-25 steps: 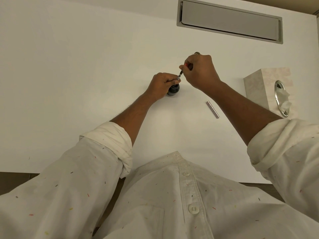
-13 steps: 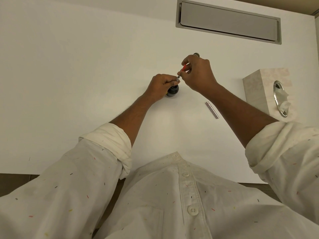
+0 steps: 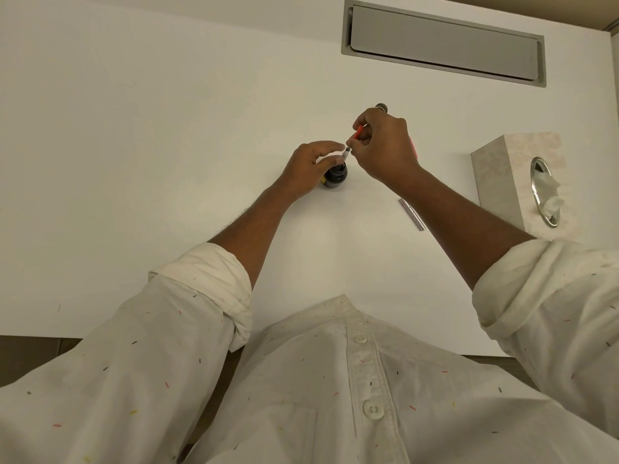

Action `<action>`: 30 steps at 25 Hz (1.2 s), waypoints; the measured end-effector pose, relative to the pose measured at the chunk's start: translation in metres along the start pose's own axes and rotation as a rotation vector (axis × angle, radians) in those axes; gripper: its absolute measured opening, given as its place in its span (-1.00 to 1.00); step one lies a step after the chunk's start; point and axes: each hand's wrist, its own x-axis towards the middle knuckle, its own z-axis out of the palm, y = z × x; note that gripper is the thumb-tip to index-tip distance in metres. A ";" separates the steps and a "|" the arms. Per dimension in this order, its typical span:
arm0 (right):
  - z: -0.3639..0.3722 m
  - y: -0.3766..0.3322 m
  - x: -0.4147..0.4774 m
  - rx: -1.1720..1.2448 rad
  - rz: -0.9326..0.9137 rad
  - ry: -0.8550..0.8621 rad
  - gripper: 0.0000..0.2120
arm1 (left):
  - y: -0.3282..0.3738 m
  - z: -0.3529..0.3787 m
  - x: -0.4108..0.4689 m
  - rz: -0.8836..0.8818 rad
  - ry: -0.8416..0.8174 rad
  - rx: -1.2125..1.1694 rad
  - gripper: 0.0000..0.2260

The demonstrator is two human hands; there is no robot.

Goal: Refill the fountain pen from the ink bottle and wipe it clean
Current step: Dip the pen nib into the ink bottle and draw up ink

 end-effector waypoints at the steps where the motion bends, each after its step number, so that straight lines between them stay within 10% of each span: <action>1: 0.000 0.001 -0.001 0.008 0.005 0.002 -0.85 | 0.001 -0.002 -0.001 -0.013 0.026 -0.018 -0.77; 13: -0.006 0.007 -0.009 0.079 0.021 0.067 -0.83 | -0.005 -0.006 -0.034 -0.363 0.774 -0.184 -0.75; 30: -0.009 0.019 -0.031 0.177 0.075 0.190 -0.84 | 0.008 0.030 -0.067 -0.538 0.720 -0.381 -0.85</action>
